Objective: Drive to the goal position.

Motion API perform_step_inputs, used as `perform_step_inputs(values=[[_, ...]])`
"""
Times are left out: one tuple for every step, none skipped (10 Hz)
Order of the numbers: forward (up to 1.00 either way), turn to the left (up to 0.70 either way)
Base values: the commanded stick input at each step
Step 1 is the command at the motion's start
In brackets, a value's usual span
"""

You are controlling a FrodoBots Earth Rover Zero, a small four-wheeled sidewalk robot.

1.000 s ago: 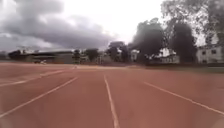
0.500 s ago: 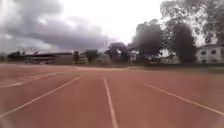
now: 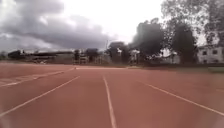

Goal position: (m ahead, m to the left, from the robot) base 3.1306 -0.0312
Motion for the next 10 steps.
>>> perform_step_inputs(values=[[0.45, 0.00], [0.45, 0.00], [0.45, 0.00], [0.45, 0.00], [0.45, 0.00], [0.45, 0.00], [0.45, 0.00], [0.45, 0.00], [0.45, 0.00], [0.45, 0.00]])
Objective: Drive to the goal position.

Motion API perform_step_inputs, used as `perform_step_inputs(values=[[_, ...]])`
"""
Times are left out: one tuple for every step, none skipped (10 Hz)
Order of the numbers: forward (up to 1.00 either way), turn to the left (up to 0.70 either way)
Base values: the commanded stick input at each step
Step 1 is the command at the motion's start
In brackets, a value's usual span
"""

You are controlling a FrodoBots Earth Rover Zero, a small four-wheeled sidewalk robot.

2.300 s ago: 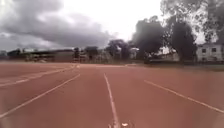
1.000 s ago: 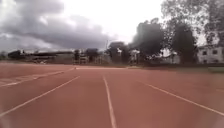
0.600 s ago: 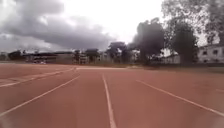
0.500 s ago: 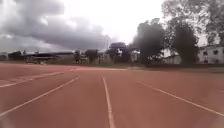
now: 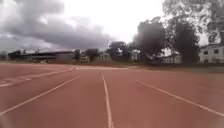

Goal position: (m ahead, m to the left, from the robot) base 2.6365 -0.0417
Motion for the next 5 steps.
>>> perform_step_inputs(values=[[0.45, 0.00], [0.45, 0.00], [0.45, 0.00], [0.45, 0.07], [0.45, 0.15]])
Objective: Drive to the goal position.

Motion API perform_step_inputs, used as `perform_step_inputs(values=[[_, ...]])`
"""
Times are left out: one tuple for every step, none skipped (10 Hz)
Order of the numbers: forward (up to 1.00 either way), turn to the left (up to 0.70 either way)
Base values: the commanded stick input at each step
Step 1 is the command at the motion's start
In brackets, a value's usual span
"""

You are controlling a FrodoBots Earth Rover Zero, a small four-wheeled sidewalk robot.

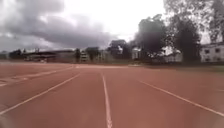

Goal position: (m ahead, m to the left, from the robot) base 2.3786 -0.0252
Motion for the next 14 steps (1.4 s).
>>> perform_step_inputs(values=[[0.45, 0.23], [0.45, 0.27], [0.45, 0.27], [0.45, 0.27], [0.45, 0.27], [0.45, 0.27], [0.45, 0.27], [0.45, 0.27], [0.45, 0.27], [0.45, 0.27], [0.45, 0.27], [0.45, 0.27], [0.45, 0.27], [0.45, 0.27]])
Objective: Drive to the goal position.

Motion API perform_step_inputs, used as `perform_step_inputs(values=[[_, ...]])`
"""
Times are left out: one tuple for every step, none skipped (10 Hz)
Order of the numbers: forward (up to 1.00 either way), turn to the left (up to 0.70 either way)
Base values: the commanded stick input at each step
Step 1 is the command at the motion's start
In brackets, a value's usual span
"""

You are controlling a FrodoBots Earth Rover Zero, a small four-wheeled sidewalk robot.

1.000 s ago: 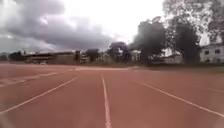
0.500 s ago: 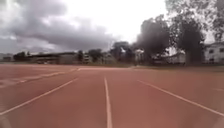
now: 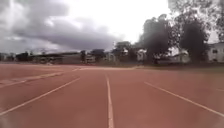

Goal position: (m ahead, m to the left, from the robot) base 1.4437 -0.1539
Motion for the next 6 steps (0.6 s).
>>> perform_step_inputs(values=[[0.45, 0.27], [0.45, 0.27], [0.45, 0.27], [0.45, 0.27], [0.45, 0.27], [0.45, 0.27]])
